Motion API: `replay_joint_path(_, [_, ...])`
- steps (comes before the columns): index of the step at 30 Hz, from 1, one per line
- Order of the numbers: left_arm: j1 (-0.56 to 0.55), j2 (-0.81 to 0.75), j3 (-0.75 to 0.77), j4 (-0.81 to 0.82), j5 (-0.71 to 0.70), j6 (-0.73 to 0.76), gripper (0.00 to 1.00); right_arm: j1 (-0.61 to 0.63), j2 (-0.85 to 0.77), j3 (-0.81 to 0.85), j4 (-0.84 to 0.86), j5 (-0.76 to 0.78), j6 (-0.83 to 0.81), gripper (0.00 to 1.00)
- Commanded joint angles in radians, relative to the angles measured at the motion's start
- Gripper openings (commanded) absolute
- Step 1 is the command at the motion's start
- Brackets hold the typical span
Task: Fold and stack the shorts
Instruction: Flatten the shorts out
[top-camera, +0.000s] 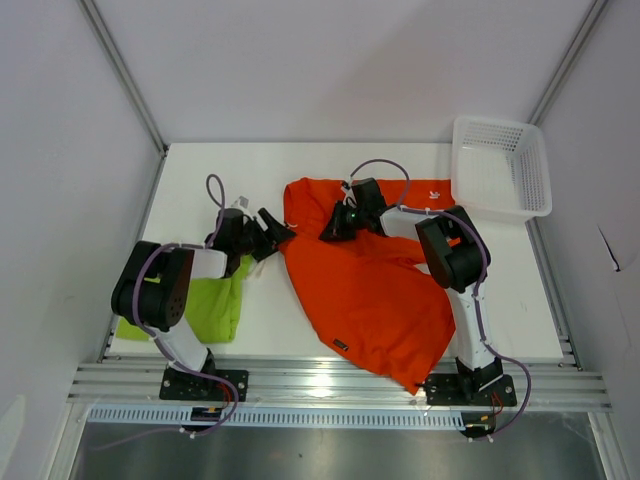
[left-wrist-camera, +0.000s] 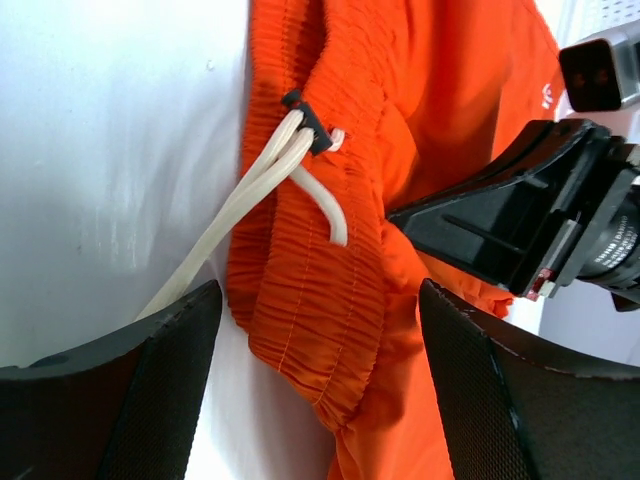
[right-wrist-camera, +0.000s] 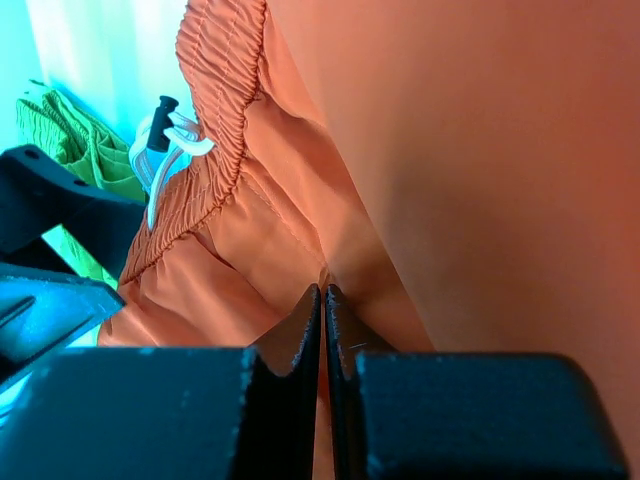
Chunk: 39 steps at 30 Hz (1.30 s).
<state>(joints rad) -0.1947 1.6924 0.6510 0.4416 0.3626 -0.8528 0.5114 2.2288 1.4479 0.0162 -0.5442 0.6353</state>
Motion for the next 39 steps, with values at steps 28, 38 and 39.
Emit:
replay_joint_path(28, [0.015, -0.017, -0.099, 0.417, 0.101, -0.135, 0.68, 0.001, 0.048, 0.008, 0.018, -0.046, 0.015, 0.04])
replay_joint_path(38, [-0.025, -0.014, -0.122, 0.436, 0.065, -0.147, 0.68, -0.001, 0.061, 0.016, 0.028, -0.051, 0.026, 0.04])
replay_joint_path(39, [-0.034, 0.009, -0.123, 0.447, 0.062, -0.152, 0.70, -0.001, 0.061, 0.016, 0.028, -0.051, 0.029, 0.04])
